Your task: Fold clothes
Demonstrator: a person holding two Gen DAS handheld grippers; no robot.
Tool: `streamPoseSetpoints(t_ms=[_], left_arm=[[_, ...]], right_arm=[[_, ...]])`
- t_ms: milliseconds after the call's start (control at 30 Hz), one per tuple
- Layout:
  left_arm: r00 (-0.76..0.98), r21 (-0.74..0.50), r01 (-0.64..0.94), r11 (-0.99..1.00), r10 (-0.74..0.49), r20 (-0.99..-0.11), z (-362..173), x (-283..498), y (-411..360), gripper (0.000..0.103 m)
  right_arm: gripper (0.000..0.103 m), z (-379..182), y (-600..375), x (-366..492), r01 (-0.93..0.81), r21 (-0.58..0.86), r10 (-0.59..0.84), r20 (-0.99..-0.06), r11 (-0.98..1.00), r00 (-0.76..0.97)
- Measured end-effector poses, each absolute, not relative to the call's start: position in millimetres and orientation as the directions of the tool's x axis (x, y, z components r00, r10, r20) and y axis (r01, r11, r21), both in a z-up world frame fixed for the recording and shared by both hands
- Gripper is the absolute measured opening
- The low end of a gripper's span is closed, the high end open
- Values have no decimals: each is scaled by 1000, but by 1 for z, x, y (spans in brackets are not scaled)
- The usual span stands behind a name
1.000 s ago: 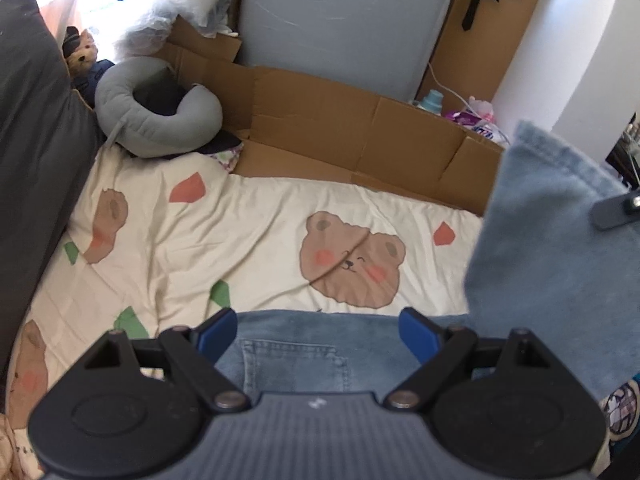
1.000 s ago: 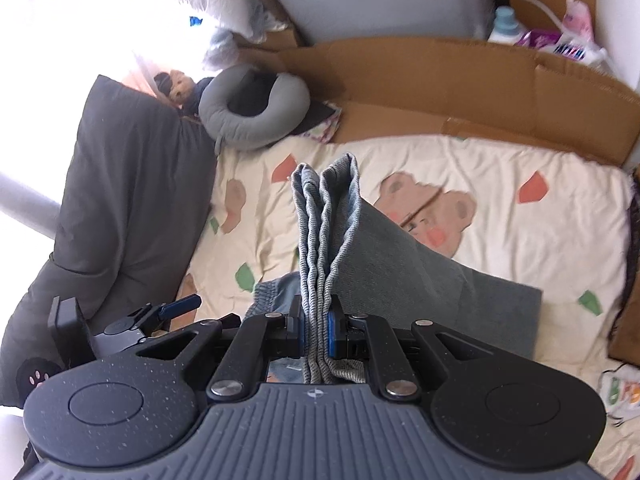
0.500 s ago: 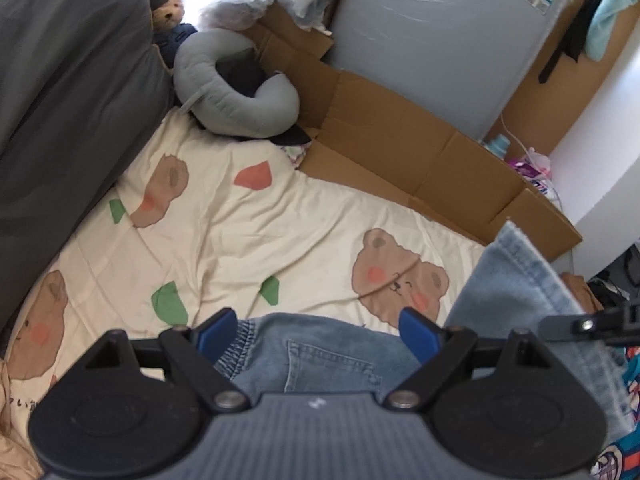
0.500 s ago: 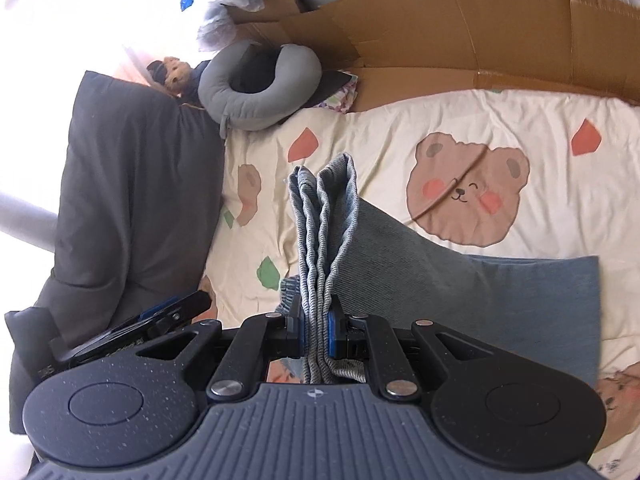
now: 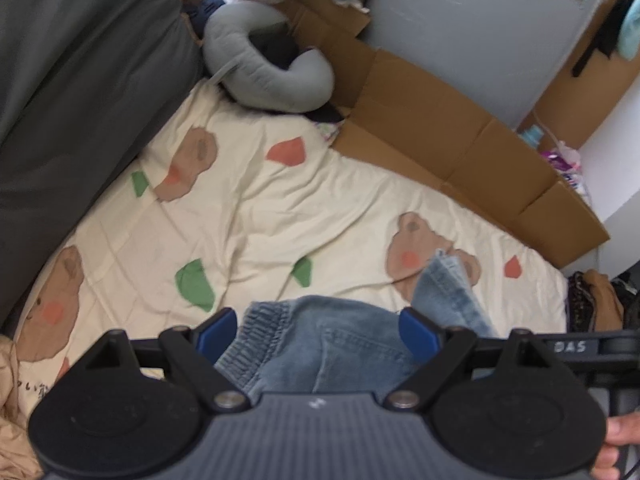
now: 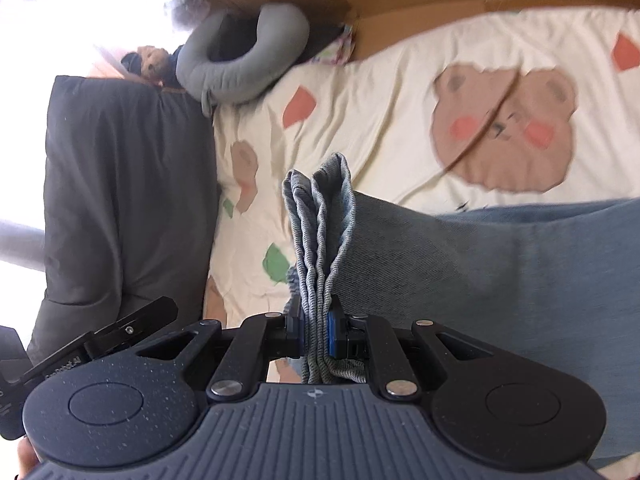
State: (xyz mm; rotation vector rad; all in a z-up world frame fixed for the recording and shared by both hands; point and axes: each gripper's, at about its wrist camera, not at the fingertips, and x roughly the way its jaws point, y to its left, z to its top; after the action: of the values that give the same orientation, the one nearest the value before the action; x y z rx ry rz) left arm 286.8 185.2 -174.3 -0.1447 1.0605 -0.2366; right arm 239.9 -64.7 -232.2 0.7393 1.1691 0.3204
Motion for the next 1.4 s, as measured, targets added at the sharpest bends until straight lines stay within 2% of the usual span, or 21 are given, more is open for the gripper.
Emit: streamPoseSetpoints(t_ms=[367, 500, 600, 967, 1133, 1200, 1400], left_arm=[[384, -148, 75, 986, -165, -908, -211, 302, 197, 89], [366, -137, 34, 990, -140, -920, -216, 304, 204, 89], [362, -125, 28, 992, -127, -924, -215, 304, 204, 89], [382, -108, 27, 994, -110, -918, -190, 301, 196, 89], [410, -97, 66, 993, -116, -905, -168, 304, 187, 89], [419, -75, 85, 994, -104, -902, -160, 303, 182, 89], [443, -44, 148, 988, -106, -890, -123, 299, 170, 89]], right_arm=[[11, -297, -9, 273, 105, 688, 643, -713, 718, 280], [21, -320, 3, 276, 117, 712, 673, -696, 692, 251], [23, -324, 7, 276, 125, 738, 698, -670, 663, 254], [30, -252, -37, 258, 54, 755, 703, -631, 653, 328], [34, -220, -68, 228, 39, 727, 672, -653, 686, 348], [40, -204, -81, 215, 28, 705, 651, -669, 709, 358], [44, -163, -109, 192, -9, 642, 591, -700, 766, 401]])
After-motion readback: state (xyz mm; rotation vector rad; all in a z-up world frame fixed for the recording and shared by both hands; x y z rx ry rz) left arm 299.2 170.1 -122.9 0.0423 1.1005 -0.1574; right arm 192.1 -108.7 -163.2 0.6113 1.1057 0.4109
